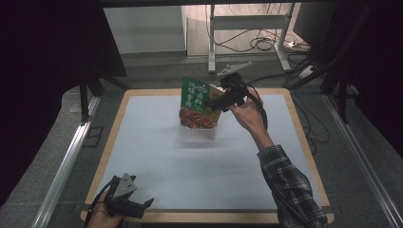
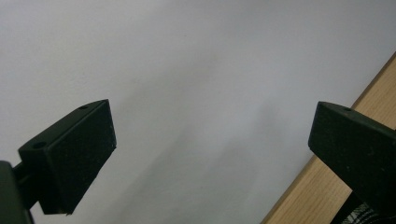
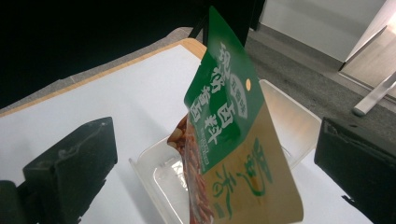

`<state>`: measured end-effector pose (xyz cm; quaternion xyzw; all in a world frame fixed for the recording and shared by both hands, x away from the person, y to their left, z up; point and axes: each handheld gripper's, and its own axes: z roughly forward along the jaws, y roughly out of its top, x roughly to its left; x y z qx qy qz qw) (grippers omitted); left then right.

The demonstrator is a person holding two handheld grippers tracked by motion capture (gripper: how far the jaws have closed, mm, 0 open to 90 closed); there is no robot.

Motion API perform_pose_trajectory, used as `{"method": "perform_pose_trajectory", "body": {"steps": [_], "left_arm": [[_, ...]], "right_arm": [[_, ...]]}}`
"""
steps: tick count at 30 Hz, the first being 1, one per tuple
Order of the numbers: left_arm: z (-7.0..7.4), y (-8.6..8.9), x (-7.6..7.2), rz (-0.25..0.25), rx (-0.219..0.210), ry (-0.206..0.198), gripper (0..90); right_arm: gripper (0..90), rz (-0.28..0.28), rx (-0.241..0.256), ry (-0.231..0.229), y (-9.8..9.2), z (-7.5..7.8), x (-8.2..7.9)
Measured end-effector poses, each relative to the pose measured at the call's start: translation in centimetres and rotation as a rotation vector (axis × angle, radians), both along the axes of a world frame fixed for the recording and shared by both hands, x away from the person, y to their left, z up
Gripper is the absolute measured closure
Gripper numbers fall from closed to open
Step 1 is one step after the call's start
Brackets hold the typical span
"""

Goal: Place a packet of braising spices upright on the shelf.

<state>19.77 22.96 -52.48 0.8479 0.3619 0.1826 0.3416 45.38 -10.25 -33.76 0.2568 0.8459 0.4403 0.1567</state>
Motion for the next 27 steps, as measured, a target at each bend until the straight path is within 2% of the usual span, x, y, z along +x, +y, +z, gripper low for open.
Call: {"method": "perform_pose_trajectory", "body": {"steps": [14,27], "left_arm": [[0.0,-0.1,0.0,-0.002,0.009,-0.001,0.8],[0.0,-0.2,0.0,-0.003,0.015,-0.003,0.8]], "right_arm": [[0.0,-0.010,-0.002,0.018,-1.2,-1.5,-1.1],[0.0,-0.009,0.016,0.029,-2.3,-2.5,-2.2]]}}
